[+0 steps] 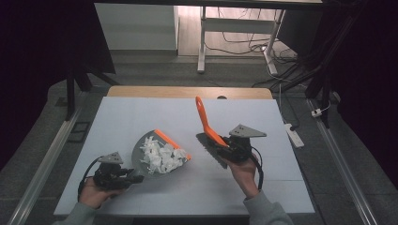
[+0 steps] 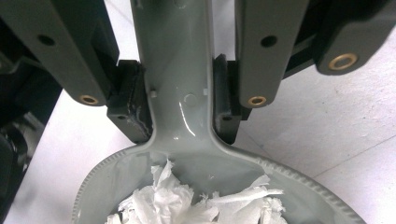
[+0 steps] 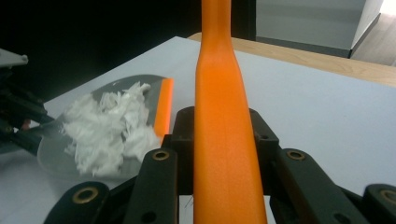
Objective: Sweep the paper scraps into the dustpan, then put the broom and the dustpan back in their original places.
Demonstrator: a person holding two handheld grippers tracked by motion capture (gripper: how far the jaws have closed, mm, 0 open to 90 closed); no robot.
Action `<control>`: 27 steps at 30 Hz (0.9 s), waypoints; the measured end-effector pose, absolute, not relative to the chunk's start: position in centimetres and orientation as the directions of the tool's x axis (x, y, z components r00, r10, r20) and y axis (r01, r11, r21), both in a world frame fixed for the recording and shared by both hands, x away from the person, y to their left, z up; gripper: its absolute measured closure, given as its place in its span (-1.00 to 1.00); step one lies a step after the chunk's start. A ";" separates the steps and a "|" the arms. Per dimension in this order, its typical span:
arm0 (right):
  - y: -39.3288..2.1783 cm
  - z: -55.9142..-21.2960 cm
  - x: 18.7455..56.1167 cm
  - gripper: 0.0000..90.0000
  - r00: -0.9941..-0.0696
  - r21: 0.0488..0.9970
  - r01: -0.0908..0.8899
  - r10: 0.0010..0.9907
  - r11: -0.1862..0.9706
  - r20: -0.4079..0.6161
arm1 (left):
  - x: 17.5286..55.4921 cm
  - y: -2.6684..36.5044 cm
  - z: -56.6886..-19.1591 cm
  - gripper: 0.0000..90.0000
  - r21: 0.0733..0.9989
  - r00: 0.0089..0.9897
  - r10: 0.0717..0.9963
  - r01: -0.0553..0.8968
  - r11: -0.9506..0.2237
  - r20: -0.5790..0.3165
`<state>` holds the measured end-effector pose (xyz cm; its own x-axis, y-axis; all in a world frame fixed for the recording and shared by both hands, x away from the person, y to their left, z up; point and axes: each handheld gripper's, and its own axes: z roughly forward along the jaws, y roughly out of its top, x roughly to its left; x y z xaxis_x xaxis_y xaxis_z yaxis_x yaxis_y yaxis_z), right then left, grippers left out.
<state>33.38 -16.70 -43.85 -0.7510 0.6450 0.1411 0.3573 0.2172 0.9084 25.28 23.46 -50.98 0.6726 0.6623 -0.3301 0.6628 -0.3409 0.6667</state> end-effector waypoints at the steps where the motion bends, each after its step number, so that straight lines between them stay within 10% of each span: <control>1: -17.0 -43.9 33.3 0.55 -0.752 0.907 0.358 0.644 0.221 0.140 | 25.3 23.4 -50.9 0.37 0.667 0.665 0.669 0.667 -0.332 -0.332; 27: -23.2 -45.6 32.5 0.55 -0.732 0.880 0.420 0.656 0.221 0.184 | 24.9 23.1 -50.9 0.37 0.676 0.515 0.779 0.718 -0.165 -0.358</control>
<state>32.47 -23.18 -45.62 -0.7319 0.6561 0.1842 0.4198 0.2213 0.8802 24.88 23.09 -50.86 0.5154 0.7788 -0.3575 0.7182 -0.1649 0.6760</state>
